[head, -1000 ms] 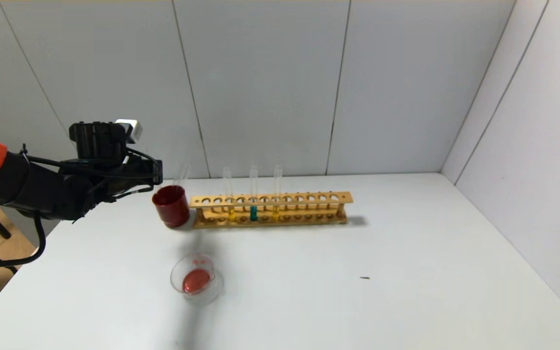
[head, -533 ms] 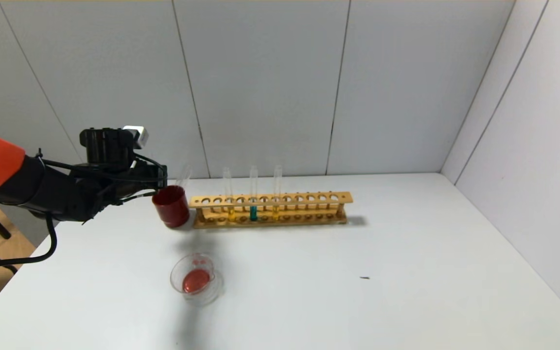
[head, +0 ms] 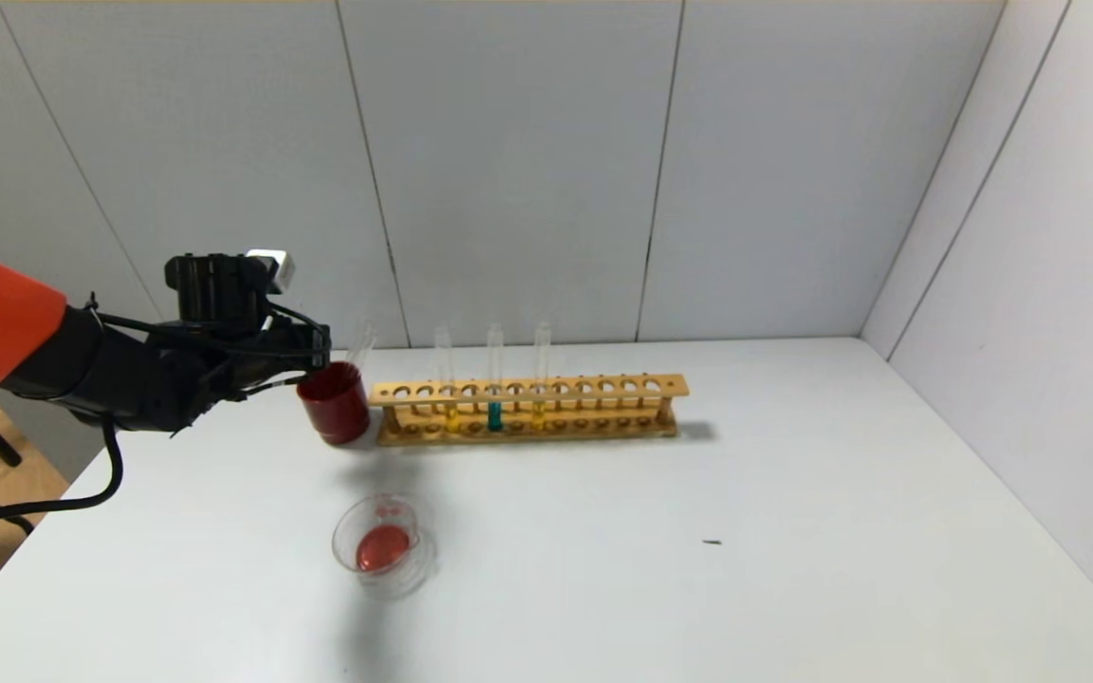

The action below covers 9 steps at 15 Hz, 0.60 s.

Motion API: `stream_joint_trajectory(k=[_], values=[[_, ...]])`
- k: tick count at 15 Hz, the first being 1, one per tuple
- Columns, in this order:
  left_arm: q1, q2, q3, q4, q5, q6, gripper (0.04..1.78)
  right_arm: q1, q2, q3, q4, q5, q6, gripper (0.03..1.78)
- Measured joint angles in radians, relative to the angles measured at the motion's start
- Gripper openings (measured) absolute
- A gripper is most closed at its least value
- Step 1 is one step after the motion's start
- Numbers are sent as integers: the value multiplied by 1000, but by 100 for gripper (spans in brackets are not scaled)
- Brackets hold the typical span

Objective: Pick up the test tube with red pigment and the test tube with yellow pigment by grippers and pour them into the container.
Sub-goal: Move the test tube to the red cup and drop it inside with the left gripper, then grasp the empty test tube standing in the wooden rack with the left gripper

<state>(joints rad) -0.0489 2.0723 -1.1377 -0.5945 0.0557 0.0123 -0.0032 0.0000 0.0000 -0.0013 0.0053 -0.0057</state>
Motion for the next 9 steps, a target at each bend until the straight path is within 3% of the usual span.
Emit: stream_joint_trajectory(k=[4, 9], values=[[0, 7, -6, -16, 5, 6, 54, 0, 0, 0, 0, 0, 0, 175], [0, 9, -6, -14, 5, 6, 133, 0, 0, 0, 0, 0, 0, 175]])
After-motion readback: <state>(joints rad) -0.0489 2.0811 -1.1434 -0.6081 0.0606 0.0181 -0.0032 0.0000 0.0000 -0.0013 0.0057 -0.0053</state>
